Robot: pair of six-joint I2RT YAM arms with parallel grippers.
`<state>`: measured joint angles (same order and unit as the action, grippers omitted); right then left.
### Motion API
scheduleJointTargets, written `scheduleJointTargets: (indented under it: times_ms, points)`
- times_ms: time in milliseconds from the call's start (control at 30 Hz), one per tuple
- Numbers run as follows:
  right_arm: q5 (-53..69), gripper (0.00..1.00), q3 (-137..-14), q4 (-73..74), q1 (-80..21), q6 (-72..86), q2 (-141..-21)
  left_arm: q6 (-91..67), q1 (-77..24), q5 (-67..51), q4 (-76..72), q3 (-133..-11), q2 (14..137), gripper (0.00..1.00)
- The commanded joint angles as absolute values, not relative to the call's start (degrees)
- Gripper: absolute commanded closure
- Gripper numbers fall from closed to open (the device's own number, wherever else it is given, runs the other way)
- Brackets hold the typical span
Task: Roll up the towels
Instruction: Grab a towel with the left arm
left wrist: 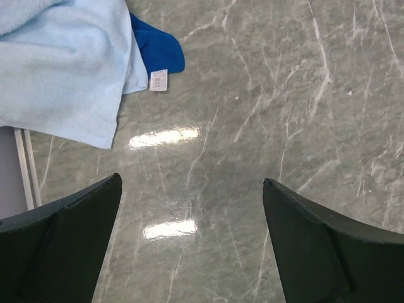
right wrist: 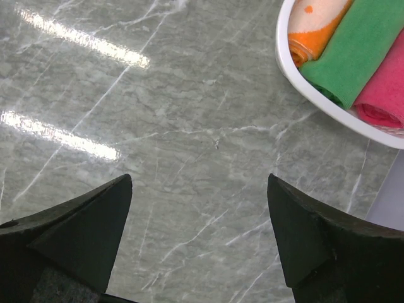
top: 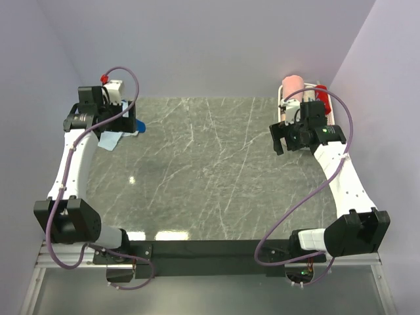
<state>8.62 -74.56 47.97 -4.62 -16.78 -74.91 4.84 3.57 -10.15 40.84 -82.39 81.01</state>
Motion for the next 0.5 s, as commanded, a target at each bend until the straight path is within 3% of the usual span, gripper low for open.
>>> scheduleJointTargets:
  times_ms: [0,300,467]
  points:
    - [7.91,0.07,-76.55,46.32,-4.57,-16.44,-74.97,4.31,3.78,-8.88,42.44,-87.88,83.22,0.01]
    - [6.95,0.05,-74.71,43.34,-4.66,-16.52,-75.67,4.05,11.5,-8.87,50.26,-109.13,100.97,0.01]
    - [6.42,0.05,-71.99,41.58,-4.48,-15.82,-76.2,2.37,15.99,-10.64,54.58,-130.59,117.93,0.12]
